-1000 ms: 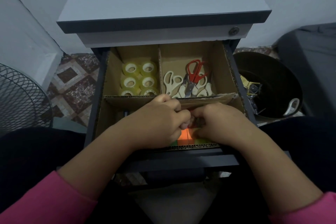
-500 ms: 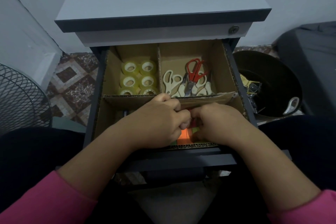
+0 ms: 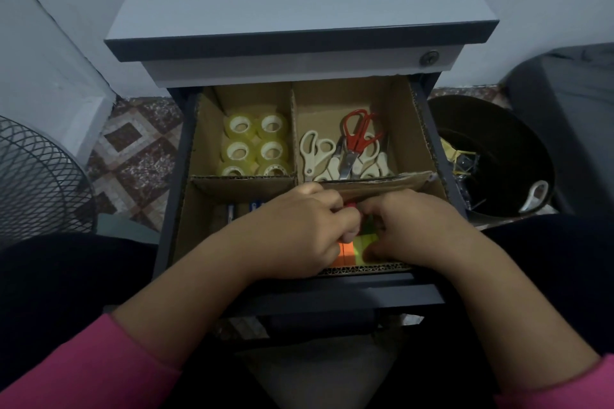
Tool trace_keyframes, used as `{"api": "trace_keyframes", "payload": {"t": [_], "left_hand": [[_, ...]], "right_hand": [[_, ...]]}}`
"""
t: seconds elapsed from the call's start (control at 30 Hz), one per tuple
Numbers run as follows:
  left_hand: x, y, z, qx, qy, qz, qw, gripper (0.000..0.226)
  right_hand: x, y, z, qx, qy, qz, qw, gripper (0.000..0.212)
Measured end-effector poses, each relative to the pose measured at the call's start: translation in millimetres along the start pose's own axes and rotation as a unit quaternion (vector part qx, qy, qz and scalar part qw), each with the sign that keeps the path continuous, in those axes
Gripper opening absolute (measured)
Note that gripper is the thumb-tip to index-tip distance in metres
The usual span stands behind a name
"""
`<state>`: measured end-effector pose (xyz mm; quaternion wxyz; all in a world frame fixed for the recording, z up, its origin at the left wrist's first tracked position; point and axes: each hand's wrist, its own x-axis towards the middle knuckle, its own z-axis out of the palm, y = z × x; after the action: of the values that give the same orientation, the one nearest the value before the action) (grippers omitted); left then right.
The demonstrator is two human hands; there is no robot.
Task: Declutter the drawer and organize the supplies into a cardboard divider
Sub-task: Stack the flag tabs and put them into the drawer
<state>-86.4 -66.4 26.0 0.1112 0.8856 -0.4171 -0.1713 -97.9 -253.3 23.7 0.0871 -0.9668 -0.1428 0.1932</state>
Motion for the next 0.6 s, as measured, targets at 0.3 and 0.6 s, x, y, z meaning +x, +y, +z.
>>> {"api": "trace_keyframes", "payload": {"t": [0.3,0.6], "left_hand": [[0,3,-2,-0.005,-0.011,-0.015,1.000,0.047],[-1,5,-6,-0.036,-0.015,-0.025,0.999,0.019]], "right_hand": [[-1,0,-3,0.003,-0.006,0.002,1.000,0.041],[-9,6,-10,-0.026,-0.005,0.023,0.999,0.033]]}}
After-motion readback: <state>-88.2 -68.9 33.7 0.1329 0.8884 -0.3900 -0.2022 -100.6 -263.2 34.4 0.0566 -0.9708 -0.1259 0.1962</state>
